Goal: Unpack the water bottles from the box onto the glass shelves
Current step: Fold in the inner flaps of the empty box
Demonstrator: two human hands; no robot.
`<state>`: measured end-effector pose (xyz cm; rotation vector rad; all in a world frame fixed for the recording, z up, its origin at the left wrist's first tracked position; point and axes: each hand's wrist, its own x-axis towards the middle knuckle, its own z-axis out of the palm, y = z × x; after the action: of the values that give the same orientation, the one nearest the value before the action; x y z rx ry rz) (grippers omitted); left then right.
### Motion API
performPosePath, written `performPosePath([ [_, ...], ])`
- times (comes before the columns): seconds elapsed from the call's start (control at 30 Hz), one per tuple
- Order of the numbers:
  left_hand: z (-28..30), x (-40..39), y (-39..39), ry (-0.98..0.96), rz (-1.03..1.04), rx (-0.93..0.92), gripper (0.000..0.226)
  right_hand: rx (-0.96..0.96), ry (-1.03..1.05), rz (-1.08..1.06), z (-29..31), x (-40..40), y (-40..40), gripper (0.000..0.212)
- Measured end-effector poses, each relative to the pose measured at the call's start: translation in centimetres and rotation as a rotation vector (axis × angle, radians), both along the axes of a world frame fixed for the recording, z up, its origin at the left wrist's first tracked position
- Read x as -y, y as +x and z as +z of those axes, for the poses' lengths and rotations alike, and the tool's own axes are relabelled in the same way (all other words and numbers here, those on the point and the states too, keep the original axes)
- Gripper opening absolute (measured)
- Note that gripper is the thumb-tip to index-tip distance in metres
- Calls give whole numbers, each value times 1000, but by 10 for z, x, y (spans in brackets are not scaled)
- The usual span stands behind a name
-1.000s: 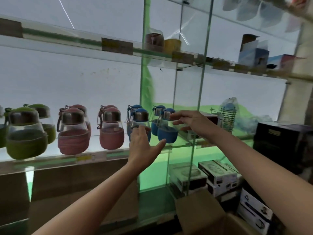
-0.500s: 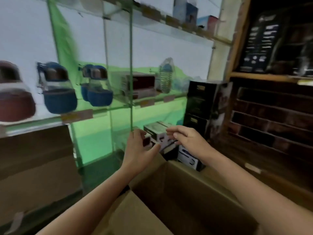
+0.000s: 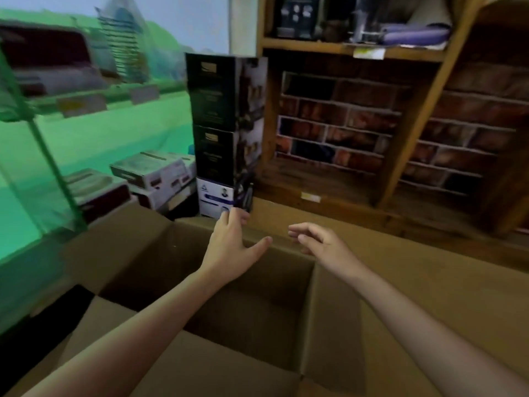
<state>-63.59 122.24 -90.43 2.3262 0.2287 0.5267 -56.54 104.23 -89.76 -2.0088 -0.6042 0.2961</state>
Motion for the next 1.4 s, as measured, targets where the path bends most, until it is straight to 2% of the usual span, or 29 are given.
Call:
performPosePath([
  [0.3,-42,87,27,20,-273,-177,62,-164,-145,-246,-68,88,-14,30],
  [0.53,-61,110,38,9,-366,-212,59,-122,-308,-259,-119,101,-19,43],
  [0.63,-63,108,41,-6,-357,-211,58,-150,-340,-274,-126,96,-23,49],
  [0.73,-63,100,44,9,-335,-207,57,-109,-418,-303,-109,91,-32,46],
  [0.87,-53,84,52,3,-284,-192,57,151,-558,-283,-62,79,-50,47],
  [0.97,-42,65,57,-9,-224,-174,54,250,-454,-222,-31,55,-54,52],
  [1.13,-37,22,51,-66,-104,-138,45,213,-271,-66,-20,7,-52,46],
  [1.27,-50,-7,43,-94,-21,-147,39,217,-291,-1,-41,-23,-52,49],
  [1.4,-67,-25,33,-110,33,-191,33,82,-335,72,-67,-37,-49,46],
])
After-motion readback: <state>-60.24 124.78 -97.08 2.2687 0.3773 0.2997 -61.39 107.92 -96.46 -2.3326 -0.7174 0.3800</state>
